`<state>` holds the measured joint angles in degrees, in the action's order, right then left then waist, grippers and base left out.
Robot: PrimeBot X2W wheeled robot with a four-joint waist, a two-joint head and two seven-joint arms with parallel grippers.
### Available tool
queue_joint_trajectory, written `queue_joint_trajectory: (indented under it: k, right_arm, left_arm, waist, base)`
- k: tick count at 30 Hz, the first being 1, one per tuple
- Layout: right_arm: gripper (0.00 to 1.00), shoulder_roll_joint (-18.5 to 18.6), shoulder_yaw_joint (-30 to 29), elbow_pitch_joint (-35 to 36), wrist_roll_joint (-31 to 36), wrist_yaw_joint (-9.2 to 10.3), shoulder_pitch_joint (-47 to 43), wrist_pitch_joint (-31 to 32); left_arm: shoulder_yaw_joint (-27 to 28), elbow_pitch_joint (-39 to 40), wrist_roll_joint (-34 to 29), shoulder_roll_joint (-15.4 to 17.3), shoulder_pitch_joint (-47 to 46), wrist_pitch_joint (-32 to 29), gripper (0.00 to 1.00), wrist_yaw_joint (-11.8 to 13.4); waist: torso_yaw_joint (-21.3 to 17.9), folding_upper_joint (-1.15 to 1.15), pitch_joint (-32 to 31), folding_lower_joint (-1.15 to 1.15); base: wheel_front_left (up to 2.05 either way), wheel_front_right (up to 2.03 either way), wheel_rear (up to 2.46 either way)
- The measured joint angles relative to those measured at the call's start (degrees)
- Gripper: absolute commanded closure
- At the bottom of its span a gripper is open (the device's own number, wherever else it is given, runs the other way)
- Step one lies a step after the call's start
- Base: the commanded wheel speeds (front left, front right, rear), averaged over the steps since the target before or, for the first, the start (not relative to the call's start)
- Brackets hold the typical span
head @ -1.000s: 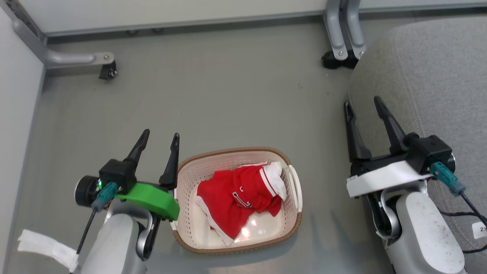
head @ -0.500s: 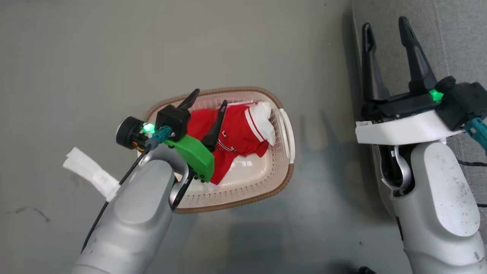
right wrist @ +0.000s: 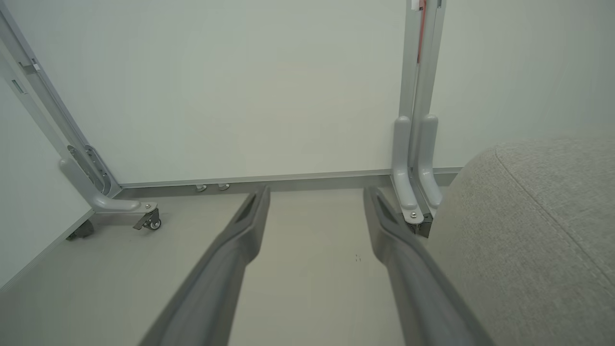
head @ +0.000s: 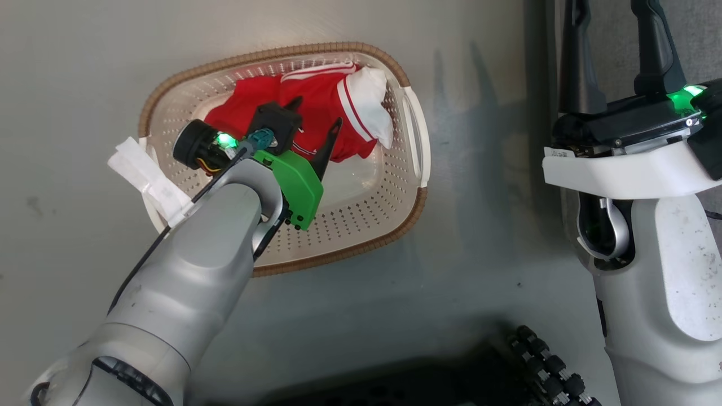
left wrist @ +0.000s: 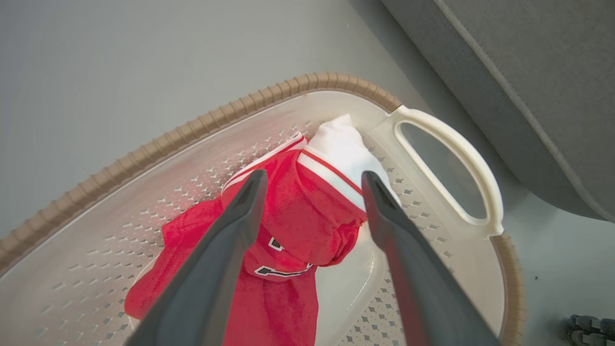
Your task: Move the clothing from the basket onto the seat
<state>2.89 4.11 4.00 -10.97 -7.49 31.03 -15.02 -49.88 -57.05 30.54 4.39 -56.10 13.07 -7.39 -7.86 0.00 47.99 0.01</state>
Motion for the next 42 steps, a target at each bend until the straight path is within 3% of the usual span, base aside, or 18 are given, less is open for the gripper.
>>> queue_joint_trajectory:
  k: [12, 29, 42]
  right_arm:
    - [0.00, -0.01, 0.78, 2.65, -2.30, 0.00, -0.02, -0.01]
    - [0.00, -0.01, 2.26, 3.54, -4.70, 0.00, -0.23, -0.01]
    - [0.00, -0.01, 2.36, 5.22, -5.00, 0.00, -1.16, -0.01]
  left_arm:
    - [-7.45, -4.98, 6.19, 2.88, -6.45, -2.74, 0.00, 0.00]
    - [-15.24, -7.48, 11.88, 4.65, -10.98, -6.47, 0.00, 0.00]
    - [-20.94, -13.88, 8.69, 3.30, -12.76, -10.49, 0.00, 0.32]
  waist:
    - [-3.47, 0.00, 9.01, -0.01]
    - [-7.65, 0.00, 13.78, -0.01]
    - [-7.73, 0.00, 14.55, -0.01]
  base:
    - [0.00, 0.00, 0.00]
    - [0.00, 0.00, 0.00]
    - [0.00, 0.00, 0.00]
